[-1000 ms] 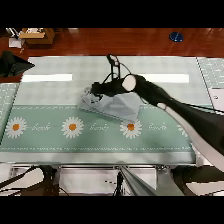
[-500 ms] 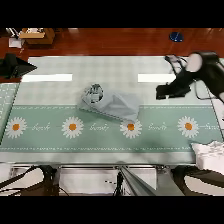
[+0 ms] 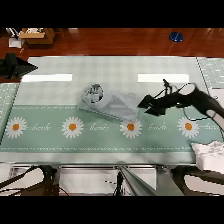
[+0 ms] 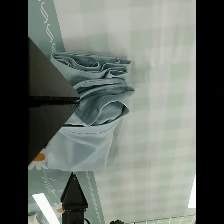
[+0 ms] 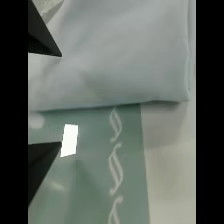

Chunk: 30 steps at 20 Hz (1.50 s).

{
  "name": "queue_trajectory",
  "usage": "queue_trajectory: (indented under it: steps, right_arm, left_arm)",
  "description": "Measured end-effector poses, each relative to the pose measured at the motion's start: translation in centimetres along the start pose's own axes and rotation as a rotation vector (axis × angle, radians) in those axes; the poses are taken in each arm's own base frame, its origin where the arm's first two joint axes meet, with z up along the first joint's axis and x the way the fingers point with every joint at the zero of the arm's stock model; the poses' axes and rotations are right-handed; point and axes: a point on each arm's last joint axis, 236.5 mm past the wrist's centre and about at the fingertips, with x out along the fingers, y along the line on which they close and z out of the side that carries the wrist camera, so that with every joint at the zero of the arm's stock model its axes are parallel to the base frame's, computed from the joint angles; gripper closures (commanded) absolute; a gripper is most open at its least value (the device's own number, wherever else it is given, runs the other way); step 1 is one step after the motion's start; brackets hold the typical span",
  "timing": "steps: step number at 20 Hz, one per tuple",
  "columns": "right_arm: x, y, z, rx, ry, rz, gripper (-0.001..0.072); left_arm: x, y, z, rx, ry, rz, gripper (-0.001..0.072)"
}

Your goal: Fold the shirts.

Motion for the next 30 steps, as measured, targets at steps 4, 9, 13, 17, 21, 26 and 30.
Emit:
queue_trajectory:
  steps: [4,9,13,17,21,26,30]
  right_arm:
    - [3.6,2.6,-0.7,0.008,-0.013,0.086,0.0686]
    - [0.7,8.2,0.9,-0.126,-0.075,0.24,0.0688]
    - [-9.8,12.3,2.9,-0.279,-0.198,0.272,0.0687]
    - [-23.3,10.1,4.2,-0.289,-0.401,0.102,0.0688]
    - [-34.2,1.3,1.4,-0.125,-0.526,-0.196,0.0688]
    - [-42.1,-9.6,-6.0,0.203,-0.577,-0.551,0.0689]
    - [-43.5,-14.0,-10.2,0.409,-0.551,-0.657,0.0689]
  left_arm:
    - [0.0,-0.1,0.1,-0.002,-0.005,-0.004,0.0687]
    - [0.0,-0.1,0.1,-0.003,-0.005,-0.004,0.0687]
    - [0.0,0.1,0.4,-0.003,-0.016,0.001,0.0687]
    - [0.6,0.2,0.3,-0.008,-0.011,-0.001,0.0687]
    - [2.2,-0.5,-0.7,-0.002,0.03,-0.023,0.0687]
    - [5.0,-1.1,-1.5,0.019,0.072,-0.043,0.0687]
    - [7.0,0.0,-1.7,0.011,0.09,-0.04,0.0687]
